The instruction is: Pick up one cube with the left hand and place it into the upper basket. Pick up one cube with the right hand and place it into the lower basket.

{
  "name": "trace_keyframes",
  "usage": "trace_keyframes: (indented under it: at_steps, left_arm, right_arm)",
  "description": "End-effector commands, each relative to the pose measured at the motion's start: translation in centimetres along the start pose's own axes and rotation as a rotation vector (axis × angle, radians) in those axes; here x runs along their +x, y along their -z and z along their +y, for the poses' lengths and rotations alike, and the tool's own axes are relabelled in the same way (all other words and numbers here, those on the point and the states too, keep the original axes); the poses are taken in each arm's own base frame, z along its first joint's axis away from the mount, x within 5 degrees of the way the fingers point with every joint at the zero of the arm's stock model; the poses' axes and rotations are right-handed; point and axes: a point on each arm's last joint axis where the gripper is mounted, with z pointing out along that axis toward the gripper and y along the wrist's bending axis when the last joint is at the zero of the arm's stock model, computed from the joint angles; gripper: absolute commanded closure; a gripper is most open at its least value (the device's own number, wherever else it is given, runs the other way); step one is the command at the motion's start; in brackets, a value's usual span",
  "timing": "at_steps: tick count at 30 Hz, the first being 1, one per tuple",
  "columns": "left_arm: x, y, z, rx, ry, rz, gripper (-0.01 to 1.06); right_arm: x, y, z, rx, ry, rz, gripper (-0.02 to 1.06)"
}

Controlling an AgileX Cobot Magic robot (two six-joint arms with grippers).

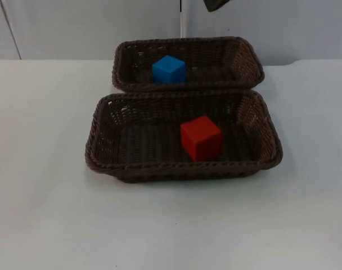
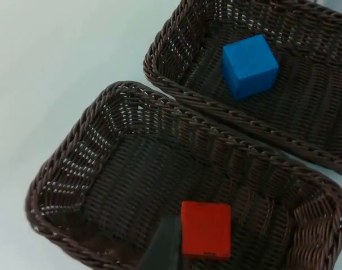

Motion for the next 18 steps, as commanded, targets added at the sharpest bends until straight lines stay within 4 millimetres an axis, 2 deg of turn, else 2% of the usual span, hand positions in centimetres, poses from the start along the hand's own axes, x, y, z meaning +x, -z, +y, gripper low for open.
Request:
trace_keyframes:
  at_steps: [1,5,9,18]
  left_arm:
    - [0.1,0.1,-0.1,0.005,0.011,-0.004,0.25]
    - [0.0,0.5,-0.2,0.012,0.022,-0.019,0.25]
    - [-0.3,2.2,-0.2,-0.001,-0.016,-0.073,0.25]
    - [0.2,4.8,-0.4,0.005,-0.034,-0.081,0.25]
  right_arm:
    - [-0.2,1.2,0.3,-0.015,-0.013,-0.039,0.24]
    - [0.8,2.3,0.2,-0.019,-0.012,-0.069,0.24]
    - [2.4,3.9,0.1,-0.022,-0.012,-0.093,0.24]
    - [4.3,6.0,-0.1,-0.023,-0.012,-0.100,0.24]
